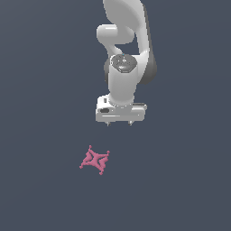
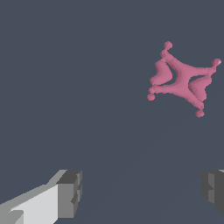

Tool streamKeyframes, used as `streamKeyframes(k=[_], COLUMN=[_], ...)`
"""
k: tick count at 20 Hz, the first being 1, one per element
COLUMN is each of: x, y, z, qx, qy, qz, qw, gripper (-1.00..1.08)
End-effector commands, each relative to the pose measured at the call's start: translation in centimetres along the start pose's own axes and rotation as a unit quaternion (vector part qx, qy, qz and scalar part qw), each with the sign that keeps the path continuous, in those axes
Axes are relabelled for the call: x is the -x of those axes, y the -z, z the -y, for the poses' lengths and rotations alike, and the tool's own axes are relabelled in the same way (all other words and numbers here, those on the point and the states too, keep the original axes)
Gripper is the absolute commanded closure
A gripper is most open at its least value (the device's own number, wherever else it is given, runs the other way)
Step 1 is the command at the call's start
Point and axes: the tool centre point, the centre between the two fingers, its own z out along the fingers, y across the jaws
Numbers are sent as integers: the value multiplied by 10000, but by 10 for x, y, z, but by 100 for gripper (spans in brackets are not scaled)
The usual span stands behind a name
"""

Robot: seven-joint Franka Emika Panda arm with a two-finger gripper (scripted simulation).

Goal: Pick up the object and move it to a goal position.

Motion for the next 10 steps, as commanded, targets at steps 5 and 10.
streamKeyframes(k=[5,10], x=[-1,-3], y=[7,19], z=[-1,-2], qx=[16,40], qy=[-31,-130], qz=[-33,-94], qw=[10000,9999], gripper=[-92,-92])
